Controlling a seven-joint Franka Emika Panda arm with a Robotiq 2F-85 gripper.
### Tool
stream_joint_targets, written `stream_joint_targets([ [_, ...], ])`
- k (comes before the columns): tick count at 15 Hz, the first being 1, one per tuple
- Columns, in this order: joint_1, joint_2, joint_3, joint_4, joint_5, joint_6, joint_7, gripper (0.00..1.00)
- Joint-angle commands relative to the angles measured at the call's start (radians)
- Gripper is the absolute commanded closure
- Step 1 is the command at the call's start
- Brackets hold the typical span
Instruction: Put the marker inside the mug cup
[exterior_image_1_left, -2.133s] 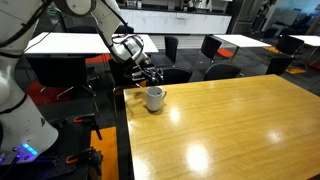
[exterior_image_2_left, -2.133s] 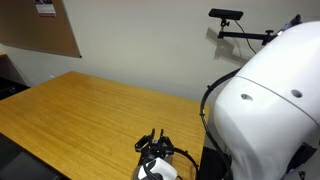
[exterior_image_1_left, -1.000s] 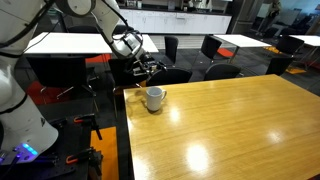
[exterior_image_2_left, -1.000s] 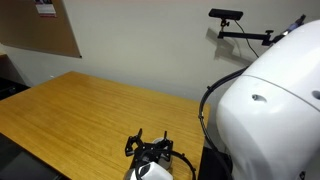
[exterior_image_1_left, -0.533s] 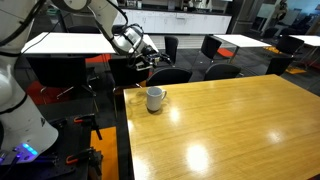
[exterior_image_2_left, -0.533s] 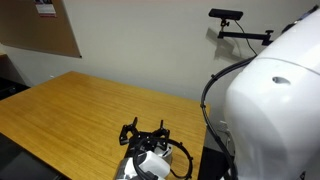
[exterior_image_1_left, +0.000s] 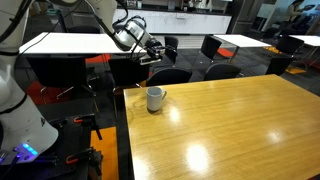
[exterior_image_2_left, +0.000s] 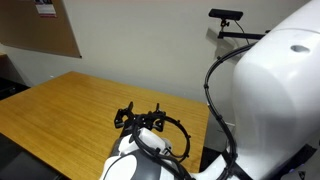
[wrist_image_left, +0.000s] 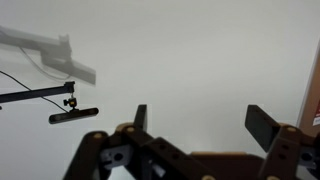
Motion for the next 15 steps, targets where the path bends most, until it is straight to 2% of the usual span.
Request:
stream_joint_targets([
  [1, -0.027, -0.073, -0.008, -0.062, -0.047, 0.039, -0.051, 0.00],
  [7, -0.073, -0.156, 0.001, -0.137, -0.095, 0.109, -0.110, 0.00],
  [15, -0.155, -0.313, -0.007, -0.262, -0.120, 0.441, -0.212, 0.00],
])
